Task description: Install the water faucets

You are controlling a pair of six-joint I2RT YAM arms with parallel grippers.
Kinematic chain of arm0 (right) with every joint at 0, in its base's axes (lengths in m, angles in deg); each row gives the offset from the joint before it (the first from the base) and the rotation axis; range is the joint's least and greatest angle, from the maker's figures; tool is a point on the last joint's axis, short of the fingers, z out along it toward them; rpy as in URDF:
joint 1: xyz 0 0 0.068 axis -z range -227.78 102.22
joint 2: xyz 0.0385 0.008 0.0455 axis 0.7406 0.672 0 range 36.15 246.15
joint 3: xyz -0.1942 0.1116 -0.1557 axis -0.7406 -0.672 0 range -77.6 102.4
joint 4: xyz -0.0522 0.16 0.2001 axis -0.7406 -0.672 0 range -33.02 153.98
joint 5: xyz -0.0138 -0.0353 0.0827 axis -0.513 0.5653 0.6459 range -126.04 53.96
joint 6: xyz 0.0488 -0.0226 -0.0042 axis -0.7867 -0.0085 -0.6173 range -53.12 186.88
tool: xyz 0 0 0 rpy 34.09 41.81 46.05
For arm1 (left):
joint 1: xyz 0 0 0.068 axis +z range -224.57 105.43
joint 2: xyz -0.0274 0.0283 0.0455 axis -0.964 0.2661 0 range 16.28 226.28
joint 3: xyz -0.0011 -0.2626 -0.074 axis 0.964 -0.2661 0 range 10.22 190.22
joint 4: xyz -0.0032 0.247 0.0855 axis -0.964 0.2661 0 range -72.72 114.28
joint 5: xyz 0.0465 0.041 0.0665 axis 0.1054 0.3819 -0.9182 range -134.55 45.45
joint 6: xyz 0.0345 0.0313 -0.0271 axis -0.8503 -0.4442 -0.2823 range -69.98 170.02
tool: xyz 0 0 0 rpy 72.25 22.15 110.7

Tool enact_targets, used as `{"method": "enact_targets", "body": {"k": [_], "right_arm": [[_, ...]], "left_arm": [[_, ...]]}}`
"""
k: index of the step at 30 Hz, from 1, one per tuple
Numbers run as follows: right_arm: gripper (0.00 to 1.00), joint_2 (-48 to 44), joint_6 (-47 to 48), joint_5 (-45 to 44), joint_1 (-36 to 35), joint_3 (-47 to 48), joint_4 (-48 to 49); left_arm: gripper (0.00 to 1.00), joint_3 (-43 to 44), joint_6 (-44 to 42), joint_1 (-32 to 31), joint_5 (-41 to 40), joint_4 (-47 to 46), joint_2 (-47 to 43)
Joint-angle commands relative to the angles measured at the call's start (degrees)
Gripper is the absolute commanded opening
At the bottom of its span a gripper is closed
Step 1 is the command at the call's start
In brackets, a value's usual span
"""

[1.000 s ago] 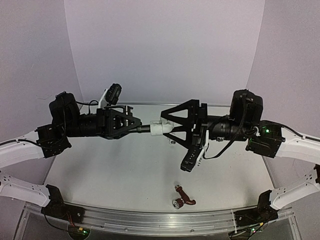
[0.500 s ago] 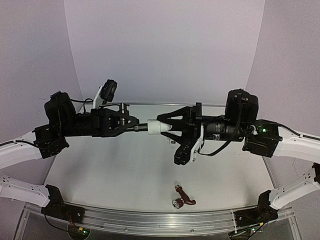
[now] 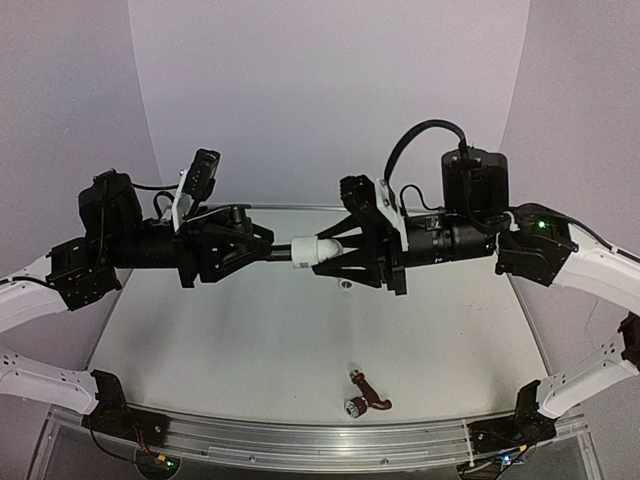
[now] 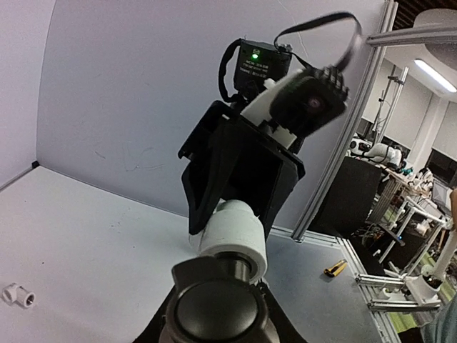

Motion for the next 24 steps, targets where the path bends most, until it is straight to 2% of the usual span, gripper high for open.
{"method": "enact_targets", "body": {"k": [1, 3, 6, 9, 15, 16, 17, 19, 20, 22, 24], "right_arm": [[0.00, 2.2, -29.5, 6.8, 3.4, 4.5, 6.6], [0.00, 3.7, -39.9, 12.2, 6.5, 4.8, 6.8], [0.00, 6.6, -50.1, 20.2, 9.9, 5.7, 7.1], [0.00, 7.4, -56.1, 24.2, 10.3, 4.7, 9.0], [0.02, 8.0, -62.8, 25.7, 11.4, 4.3, 10.6], [0.09, 8.2, -62.9, 25.7, 11.7, 4.7, 10.6], [0.22, 8.3, -62.2, 25.4, 11.9, 5.5, 10.5], [0.54, 8.0, -57.8, 23.5, 12.3, 6.9, 9.8], [0.65, 7.7, -54.9, 22.4, 12.9, 7.4, 9.1], [0.79, 7.1, -48.6, 19.0, 14.3, 8.7, 6.7], [0.87, 6.4, -40.4, 14.4, 15.3, 10.4, 3.6]], "left_arm": [[0.00, 2.5, -12.6, -2.4, -4.6, 8.2, -1.3], [0.00, 2.4, -14.6, -2.7, -6.8, 9.3, -2.4], [0.00, 2.4, -16.8, -2.8, -10.0, 11.0, -3.1], [0.00, 2.4, -17.7, -3.0, -11.5, 12.2, -3.2], [0.00, 2.7, -17.5, -3.2, -14.8, 13.7, -2.8], [0.00, 2.7, -15.5, -3.2, -15.2, 13.5, -3.0], [0.00, 2.5, -13.1, -3.2, -15.4, 12.8, -3.5], [0.00, 2.0, -9.1, -3.2, -15.7, 11.1, -4.6], [0.00, 1.4, -7.2, -3.2, -15.8, 10.0, -5.3], [0.00, -0.4, -3.3, -3.2, -16.5, 7.5, -6.7], [0.00, -1.3, -0.3, -3.2, -17.0, 6.4, -7.4]]}}
